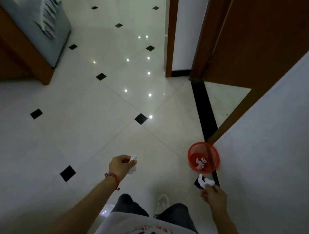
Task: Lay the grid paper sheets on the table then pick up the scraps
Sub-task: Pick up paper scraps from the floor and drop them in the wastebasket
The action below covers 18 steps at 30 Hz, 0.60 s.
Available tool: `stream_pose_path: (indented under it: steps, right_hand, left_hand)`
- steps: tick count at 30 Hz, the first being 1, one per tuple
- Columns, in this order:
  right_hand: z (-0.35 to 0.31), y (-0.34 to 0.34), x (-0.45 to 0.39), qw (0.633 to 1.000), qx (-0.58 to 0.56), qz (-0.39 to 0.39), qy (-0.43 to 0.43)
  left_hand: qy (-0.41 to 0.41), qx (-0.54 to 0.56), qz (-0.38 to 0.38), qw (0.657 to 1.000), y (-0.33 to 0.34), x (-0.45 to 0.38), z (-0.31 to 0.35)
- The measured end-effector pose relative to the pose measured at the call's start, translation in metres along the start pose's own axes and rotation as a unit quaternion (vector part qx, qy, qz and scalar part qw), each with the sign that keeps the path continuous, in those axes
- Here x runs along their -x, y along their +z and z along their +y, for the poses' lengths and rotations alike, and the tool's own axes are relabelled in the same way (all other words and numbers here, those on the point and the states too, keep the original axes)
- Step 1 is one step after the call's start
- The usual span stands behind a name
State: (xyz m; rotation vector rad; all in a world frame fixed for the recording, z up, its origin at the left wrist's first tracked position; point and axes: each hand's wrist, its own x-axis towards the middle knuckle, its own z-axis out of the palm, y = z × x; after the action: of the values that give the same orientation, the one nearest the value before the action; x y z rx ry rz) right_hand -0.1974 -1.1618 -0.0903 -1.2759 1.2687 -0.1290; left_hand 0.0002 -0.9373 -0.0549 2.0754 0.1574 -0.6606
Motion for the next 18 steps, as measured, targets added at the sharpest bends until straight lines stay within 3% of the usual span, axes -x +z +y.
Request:
stream_pose_path:
  steps: [9,13,18]
  right_hand:
    - [-0.064,0.025,-0.081,0.993,-0.078,0.078,0.047]
    - [-0.061,0.035,-0.101,0.974,-0.138,0.147,0.102]
    - [-0.07,0.062,-0.111,0.922,-0.222,0.263,0.176]
  left_hand:
    - [0.04,-0.129,-0.119,0.984,0.059,-0.116,0.094]
    - [0.078,-0.188,-0.213,0.955,0.107,-0.174,0.139]
    - [0.114,-0.276,-0.326,0.897,0.161,-0.239,0.191]
